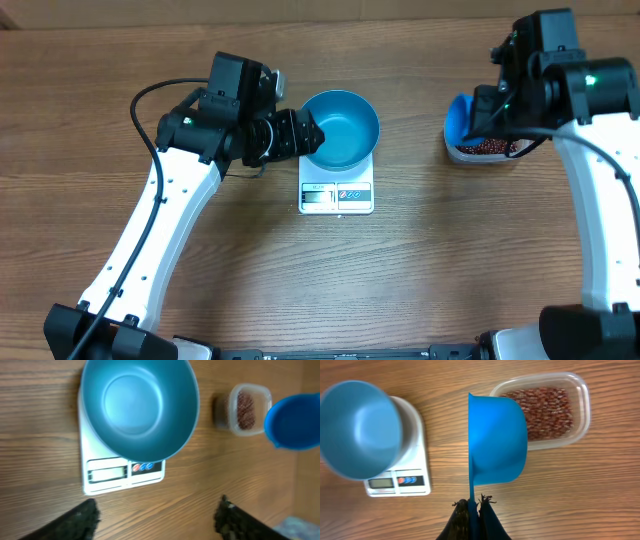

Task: Scoop item into bowl and weigh 150g on scale
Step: 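Carry the cup with the right gripper over the bean container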

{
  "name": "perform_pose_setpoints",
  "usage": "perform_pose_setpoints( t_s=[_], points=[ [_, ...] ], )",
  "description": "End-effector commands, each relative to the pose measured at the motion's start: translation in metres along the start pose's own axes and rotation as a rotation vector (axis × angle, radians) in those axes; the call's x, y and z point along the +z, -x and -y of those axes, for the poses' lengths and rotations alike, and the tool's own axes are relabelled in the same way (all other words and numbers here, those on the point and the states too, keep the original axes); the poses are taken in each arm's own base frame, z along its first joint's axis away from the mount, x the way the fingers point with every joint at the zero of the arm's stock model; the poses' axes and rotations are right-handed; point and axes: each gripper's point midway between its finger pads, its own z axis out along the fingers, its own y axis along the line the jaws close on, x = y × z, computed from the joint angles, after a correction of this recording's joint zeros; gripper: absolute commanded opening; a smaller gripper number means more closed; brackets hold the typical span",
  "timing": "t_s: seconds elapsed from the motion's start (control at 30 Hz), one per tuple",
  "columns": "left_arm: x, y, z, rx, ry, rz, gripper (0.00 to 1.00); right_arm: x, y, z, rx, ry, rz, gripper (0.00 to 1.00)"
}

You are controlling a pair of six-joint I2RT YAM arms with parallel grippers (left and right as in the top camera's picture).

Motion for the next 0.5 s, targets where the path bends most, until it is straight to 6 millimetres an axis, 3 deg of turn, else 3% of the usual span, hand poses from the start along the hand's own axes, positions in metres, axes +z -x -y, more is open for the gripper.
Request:
perform_pose_setpoints(
  t_s=[0.0,0.03,0.13,0.33,0.47],
  points=[
    [-0.004,0.007,-0.004,0.13,0.04,0.029,0.64,-0.002,0.009,0.015,-0.03,-0.024,0.027,0.04],
    [-0.004,0.007,-0.004,0.161,0.048,0.032,0.58,-0.002,0.01,0.018,-0.022,-0.027,0.028,0.04],
    [-0.002,0.007,-0.012,0.178,0.12,0.047,0.52,-0.002,0.011,0.025,-0.036,-0.035,0.03,0.04],
    [0.003,0.0,-0.018,0.254,0.266,0.056,0.54,-0.003,0.012,0.028,-0.088,-0.053,0.035,0.04],
    [0.012,-0.005,-0.013,0.305,0.302,0.05,0.57,0.0,0.008,0.05,-0.087,-0.182,0.002,0.04]
  ],
)
